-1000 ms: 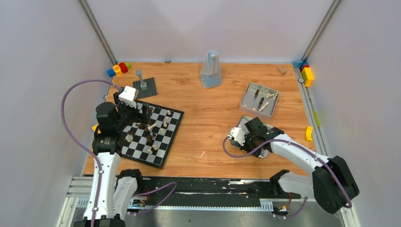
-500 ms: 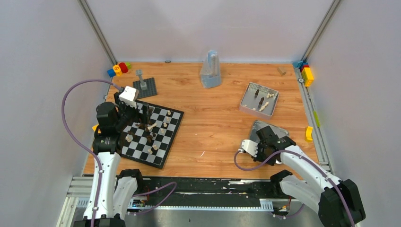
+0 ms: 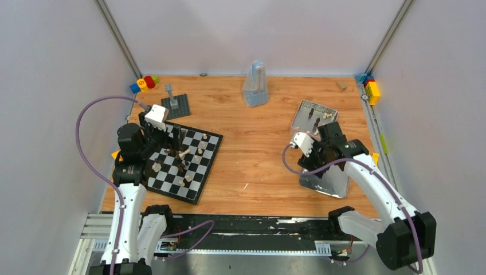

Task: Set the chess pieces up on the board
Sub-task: Move the lid to the center of the board, then move the storage box to the center of the board.

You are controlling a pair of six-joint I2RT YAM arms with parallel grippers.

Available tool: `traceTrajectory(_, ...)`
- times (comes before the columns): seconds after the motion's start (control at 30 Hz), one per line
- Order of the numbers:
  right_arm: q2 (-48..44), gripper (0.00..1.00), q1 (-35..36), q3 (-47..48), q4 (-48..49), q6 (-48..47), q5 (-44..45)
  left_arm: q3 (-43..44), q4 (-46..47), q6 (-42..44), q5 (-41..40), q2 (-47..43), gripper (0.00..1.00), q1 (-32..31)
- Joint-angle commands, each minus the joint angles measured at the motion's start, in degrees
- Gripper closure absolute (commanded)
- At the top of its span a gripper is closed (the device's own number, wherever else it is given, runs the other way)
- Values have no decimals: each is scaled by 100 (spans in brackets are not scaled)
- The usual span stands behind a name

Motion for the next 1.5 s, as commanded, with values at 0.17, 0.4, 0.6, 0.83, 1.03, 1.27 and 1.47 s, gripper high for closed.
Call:
traceTrajectory(0.17, 1837, 32, -387, 1266, 1319, 1003, -131, -14, 231, 46, 154, 13, 0, -18)
traceTrajectory(0.4, 2929, 31, -632, 1956, 1773, 726, 136, -14, 227, 49, 203, 44, 0, -18)
traceTrajectory(0.6, 3469, 35, -670, 2257, 1879, 465, 216, -31, 238, 67, 205, 101, 0, -18)
traceTrajectory(0.83, 3820, 54, -730, 2230, 1881, -8, 385, -40, 262, 73, 242, 151, 0, -18)
traceTrajectory(1.03, 3790, 73, -906, 2110, 1896, -470, 535, -45, 248, 90, 270, 153, 0, -18)
traceTrajectory(1.27, 3536, 90, -1223, 1795, 1897, -1015, 637, -65, 249, 120, 280, 150, 0, -18)
traceTrajectory(1.47, 3338, 98, -1489, 1525, 1890, -1313, 597, -75, 262, 132, 276, 159, 0, -18)
